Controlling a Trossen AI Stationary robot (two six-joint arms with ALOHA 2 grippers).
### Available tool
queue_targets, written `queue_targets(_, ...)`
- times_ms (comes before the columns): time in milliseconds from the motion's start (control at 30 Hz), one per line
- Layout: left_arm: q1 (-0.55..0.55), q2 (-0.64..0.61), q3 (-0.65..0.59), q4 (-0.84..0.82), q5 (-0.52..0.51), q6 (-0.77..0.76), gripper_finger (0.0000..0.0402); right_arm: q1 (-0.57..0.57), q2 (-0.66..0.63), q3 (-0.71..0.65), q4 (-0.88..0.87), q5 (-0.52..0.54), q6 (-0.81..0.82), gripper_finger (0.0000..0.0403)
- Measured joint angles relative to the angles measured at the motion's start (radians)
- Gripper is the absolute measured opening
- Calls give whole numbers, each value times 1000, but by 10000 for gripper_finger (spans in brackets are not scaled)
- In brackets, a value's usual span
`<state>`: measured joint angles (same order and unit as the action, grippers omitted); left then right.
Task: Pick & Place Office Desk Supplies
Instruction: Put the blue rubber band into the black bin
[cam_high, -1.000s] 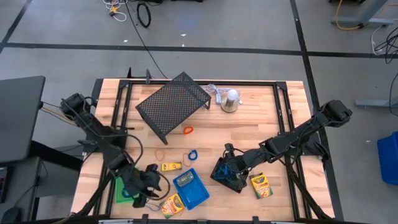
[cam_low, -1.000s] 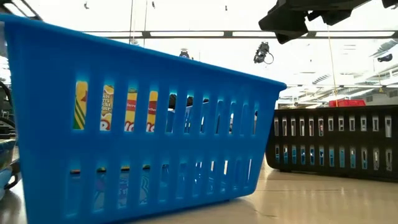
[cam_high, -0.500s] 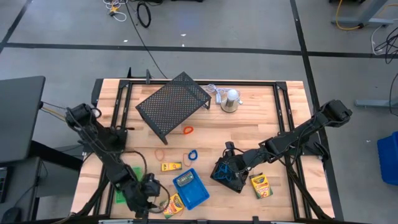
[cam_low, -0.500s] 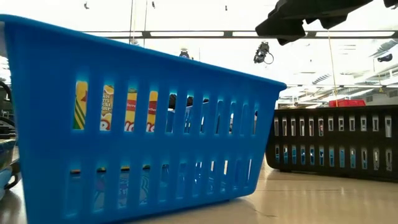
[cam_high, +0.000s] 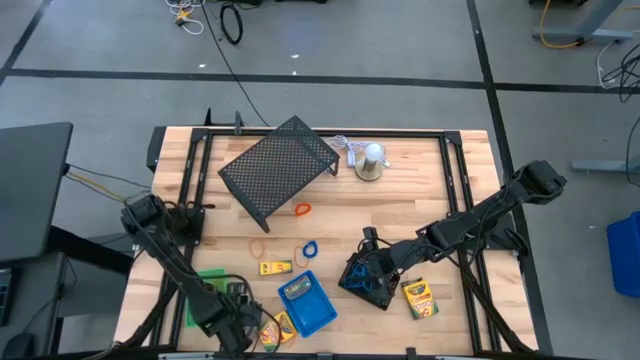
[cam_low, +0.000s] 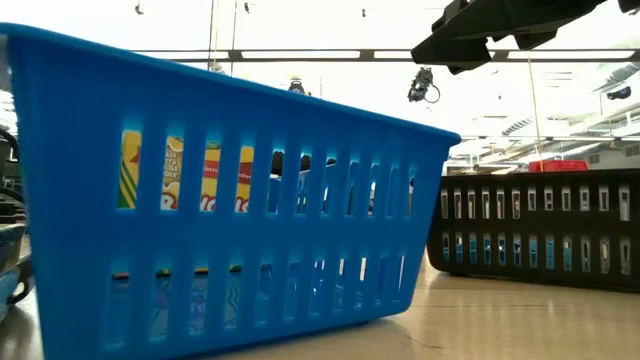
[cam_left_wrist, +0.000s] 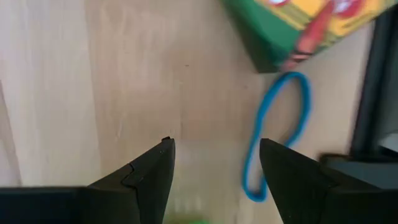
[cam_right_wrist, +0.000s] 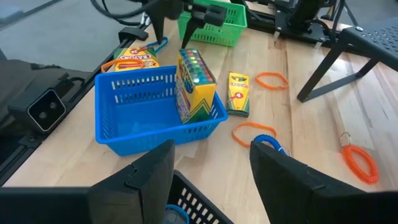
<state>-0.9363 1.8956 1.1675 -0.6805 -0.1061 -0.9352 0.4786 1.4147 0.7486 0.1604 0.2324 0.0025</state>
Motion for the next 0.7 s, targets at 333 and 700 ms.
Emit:
queue_targets(333,0,20,1,61,5,-13,229,0,0,0,0,1,0,217)
queue_targets(700,0,82,7,45,-6,-52,135,3,0,0,-1,44,0,217)
